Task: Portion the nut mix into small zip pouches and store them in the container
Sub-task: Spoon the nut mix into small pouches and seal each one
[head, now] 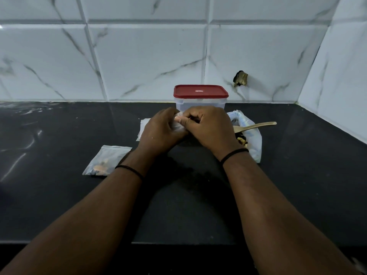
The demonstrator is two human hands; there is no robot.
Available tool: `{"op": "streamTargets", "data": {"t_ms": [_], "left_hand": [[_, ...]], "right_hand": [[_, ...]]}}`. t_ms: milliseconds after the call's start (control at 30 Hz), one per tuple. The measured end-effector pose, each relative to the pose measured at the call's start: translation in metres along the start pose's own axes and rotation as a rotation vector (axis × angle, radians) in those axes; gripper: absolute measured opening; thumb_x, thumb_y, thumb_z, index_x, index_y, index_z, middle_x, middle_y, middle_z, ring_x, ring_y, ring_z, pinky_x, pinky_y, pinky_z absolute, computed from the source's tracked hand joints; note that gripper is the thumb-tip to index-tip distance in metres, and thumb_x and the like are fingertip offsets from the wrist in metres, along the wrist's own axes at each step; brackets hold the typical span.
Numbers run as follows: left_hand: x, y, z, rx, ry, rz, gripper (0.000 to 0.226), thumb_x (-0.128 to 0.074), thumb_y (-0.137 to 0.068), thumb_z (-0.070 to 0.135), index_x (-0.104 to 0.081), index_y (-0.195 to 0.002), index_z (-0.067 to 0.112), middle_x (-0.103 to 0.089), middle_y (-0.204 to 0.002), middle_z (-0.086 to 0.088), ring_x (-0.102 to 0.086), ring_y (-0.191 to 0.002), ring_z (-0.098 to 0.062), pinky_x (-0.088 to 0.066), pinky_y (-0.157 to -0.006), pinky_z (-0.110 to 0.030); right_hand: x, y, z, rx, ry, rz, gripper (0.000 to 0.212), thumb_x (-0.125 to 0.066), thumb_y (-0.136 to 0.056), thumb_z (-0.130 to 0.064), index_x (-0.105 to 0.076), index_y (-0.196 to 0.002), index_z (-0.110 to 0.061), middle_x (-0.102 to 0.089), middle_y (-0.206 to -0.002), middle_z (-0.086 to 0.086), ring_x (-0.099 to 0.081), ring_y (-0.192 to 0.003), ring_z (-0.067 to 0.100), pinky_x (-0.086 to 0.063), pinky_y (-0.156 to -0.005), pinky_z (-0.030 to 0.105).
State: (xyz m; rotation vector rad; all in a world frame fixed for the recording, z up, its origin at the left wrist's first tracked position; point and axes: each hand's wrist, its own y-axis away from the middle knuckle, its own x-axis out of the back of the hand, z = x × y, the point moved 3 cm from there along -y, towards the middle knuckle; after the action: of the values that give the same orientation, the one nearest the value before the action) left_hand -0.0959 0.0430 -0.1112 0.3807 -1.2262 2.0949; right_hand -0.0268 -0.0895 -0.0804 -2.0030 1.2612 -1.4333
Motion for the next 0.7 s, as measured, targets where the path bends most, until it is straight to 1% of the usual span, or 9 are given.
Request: {"op": "streamTargets", "data": {"t_ms": [67, 167, 233, 333, 400, 467, 567, 633, 700], "left_hand": [[0.001, 0.001, 0.005, -0.001, -0.016, 0.005, 0.039, -0.081, -0.073, 0.045, -0.043, -0.074, 0.036, -0.048, -0.073, 0.016, -0.047, -0.067, 0.001, -0.029, -0.057, -0.012], [-0.001, 0.002, 0.015, 0.029, 0.009, 0.039, 0.035, -0.076, -0.077, 0.050, -0.044, -0.077, 0.035, -0.047, -0.073, 0.016, -0.045, -0.066, 0.001, -0.030, -0.057, -0.012], [-0.005, 0.002, 0.023, 0.030, 0.050, 0.054, 0.034, -0.070, -0.082, 0.056, -0.044, -0.074, 0.036, -0.049, -0.073, 0.014, -0.046, -0.065, 0.000, -0.030, -0.058, -0.013], [-0.015, -0.002, 0.036, 0.056, 0.122, 0.021, 0.030, -0.068, -0.083, 0.058, -0.054, -0.084, 0.032, -0.058, -0.079, 0.011, -0.052, -0.069, -0.003, -0.036, -0.061, -0.020], [-0.023, -0.006, 0.044, 0.068, 0.144, 0.016, 0.032, -0.071, -0.081, 0.055, -0.057, -0.087, 0.027, -0.061, -0.081, 0.010, -0.056, -0.072, -0.003, -0.039, -0.063, -0.019], [-0.032, -0.012, 0.054, 0.091, 0.157, 0.003, 0.033, -0.072, -0.078, 0.058, -0.055, -0.084, 0.030, -0.062, -0.080, 0.010, -0.057, -0.071, -0.001, -0.040, -0.061, -0.018], [-0.052, -0.018, 0.059, 0.137, 0.138, -0.047, 0.042, -0.070, -0.075, 0.065, -0.057, -0.089, 0.028, -0.065, -0.086, 0.008, -0.062, -0.077, -0.007, -0.051, -0.065, -0.028], [-0.065, -0.019, 0.058, 0.146, 0.109, -0.091, 0.048, -0.069, -0.075, 0.068, -0.059, -0.094, 0.026, -0.066, -0.088, 0.006, -0.064, -0.079, -0.010, -0.057, -0.070, -0.037], [-0.075, -0.019, 0.056, 0.156, 0.057, -0.158, 0.048, -0.069, -0.075, 0.067, -0.058, -0.097, 0.025, -0.066, -0.090, 0.005, -0.064, -0.081, -0.012, -0.057, -0.074, -0.041]], "right_hand": [[0.003, 0.004, 0.000, -0.021, 0.020, 0.113, 0.025, -0.066, -0.089, -0.047, -0.077, -0.085, -0.025, -0.072, -0.072, -0.009, -0.065, -0.066, 0.007, -0.053, -0.065, 0.031], [0.010, 0.010, -0.002, -0.079, 0.027, 0.309, 0.031, -0.060, -0.092, -0.046, -0.072, -0.080, -0.019, -0.068, -0.067, -0.005, -0.063, -0.063, 0.014, -0.053, -0.059, 0.037], [0.022, 0.013, -0.005, -0.119, 0.009, 0.444, 0.033, -0.059, -0.095, -0.041, -0.068, -0.077, -0.016, -0.065, -0.064, -0.003, -0.060, -0.059, 0.014, -0.050, -0.054, 0.035], [0.047, 0.015, -0.003, -0.147, 0.013, 0.543, 0.031, -0.057, -0.098, -0.037, -0.065, -0.078, -0.015, -0.064, -0.065, -0.002, -0.058, -0.059, 0.016, -0.049, -0.054, 0.034], [0.067, 0.015, 0.011, -0.208, 0.057, 0.552, 0.023, -0.057, -0.096, -0.034, -0.065, -0.085, -0.016, -0.068, -0.074, -0.001, -0.062, -0.068, 0.019, -0.050, -0.059, 0.035], [0.085, 0.017, 0.036, -0.330, 0.117, 0.557, 0.012, -0.056, -0.093, -0.030, -0.063, -0.090, -0.020, -0.069, -0.084, -0.001, -0.064, -0.080, 0.022, -0.048, -0.064, 0.032], [0.095, 0.028, 0.082, -0.531, 0.195, 0.507, 0.005, -0.057, -0.086, -0.028, -0.060, -0.088, -0.025, -0.067, -0.093, 0.001, -0.061, -0.095, 0.026, -0.047, -0.070, 0.031], [0.093, 0.034, 0.097, -0.650, 0.232, 0.423, 0.013, -0.063, -0.081, -0.036, -0.062, -0.090, -0.026, -0.066, -0.102, 0.004, -0.061, -0.102, 0.030, -0.053, -0.081, 0.037], [0.090, 0.037, 0.103, -0.736, 0.344, 0.336, 0.026, -0.068, -0.079, -0.042, -0.066, -0.098, -0.025, -0.063, -0.114, 0.009, -0.059, -0.109, 0.033, -0.052, -0.089, 0.040]]}}
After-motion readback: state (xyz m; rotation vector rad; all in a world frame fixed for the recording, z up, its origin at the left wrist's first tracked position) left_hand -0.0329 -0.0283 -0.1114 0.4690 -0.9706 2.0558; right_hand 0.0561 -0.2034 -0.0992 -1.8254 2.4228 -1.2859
